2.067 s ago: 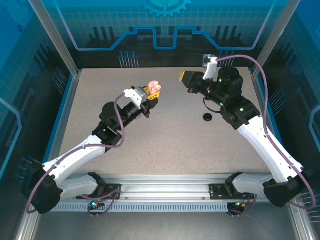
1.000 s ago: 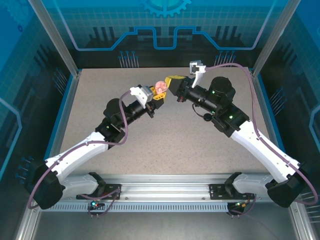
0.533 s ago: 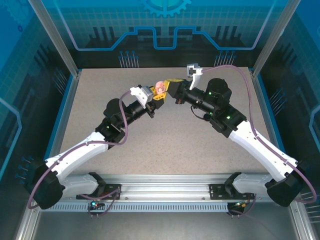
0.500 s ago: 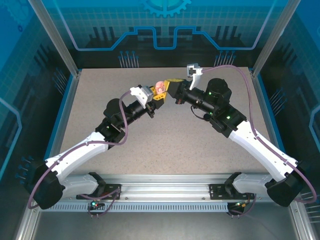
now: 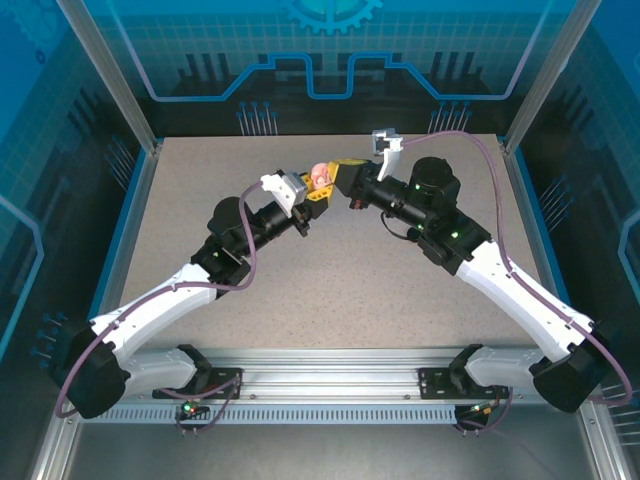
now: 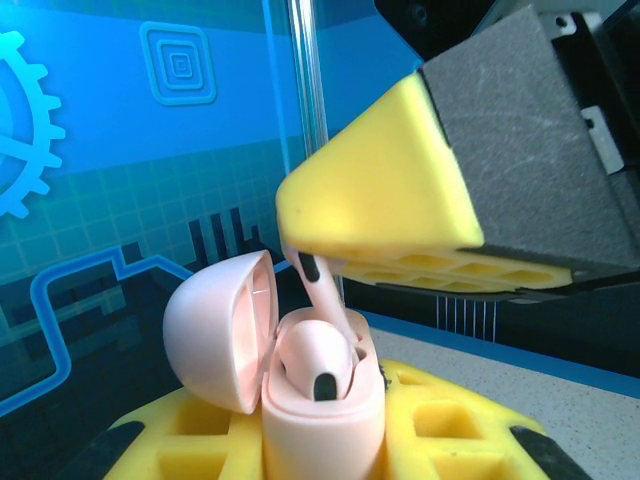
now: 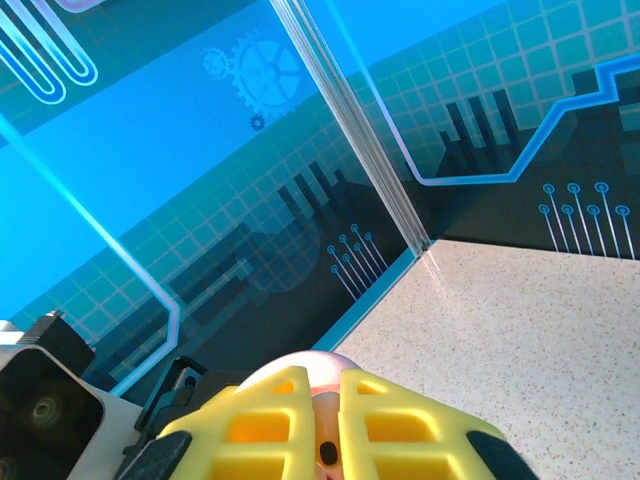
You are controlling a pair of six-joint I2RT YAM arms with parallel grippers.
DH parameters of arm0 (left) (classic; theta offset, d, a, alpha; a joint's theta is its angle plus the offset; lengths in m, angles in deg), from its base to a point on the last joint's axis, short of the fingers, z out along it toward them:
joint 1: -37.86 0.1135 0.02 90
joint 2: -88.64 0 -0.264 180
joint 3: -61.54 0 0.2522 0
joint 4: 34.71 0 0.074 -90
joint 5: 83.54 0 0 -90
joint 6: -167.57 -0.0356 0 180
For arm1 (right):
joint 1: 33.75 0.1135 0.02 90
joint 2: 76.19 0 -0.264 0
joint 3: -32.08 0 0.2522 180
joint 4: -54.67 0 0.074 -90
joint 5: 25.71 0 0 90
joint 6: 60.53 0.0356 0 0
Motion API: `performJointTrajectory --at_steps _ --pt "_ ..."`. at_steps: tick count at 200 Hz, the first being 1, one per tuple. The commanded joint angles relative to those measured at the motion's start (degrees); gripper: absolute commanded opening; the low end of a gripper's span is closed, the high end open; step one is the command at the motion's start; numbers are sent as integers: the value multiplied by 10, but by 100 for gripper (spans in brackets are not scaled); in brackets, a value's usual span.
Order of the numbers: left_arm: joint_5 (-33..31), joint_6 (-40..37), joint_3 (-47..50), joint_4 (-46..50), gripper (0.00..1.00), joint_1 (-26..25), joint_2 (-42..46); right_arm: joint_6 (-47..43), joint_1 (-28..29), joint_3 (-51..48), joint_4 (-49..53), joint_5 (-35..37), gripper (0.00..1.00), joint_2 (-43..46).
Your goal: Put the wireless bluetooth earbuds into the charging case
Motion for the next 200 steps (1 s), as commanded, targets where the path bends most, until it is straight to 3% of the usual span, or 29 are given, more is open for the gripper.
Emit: performJointTrajectory --at_steps 1,116,173,200 --pt "-2 0 -25 -17 0 -4 11 -10 4 -2 1 12 10 -5" --pt "-7 -3 -30 -15 0 -4 10 -41 1 -28 4 -34 12 11" --pt "-7 1 -31 -14 0 -4 6 -35 0 1 7 -19 28 4" --pt "-7 4 -30 -14 0 -4 4 -31 -1 21 6 -17 50 -2"
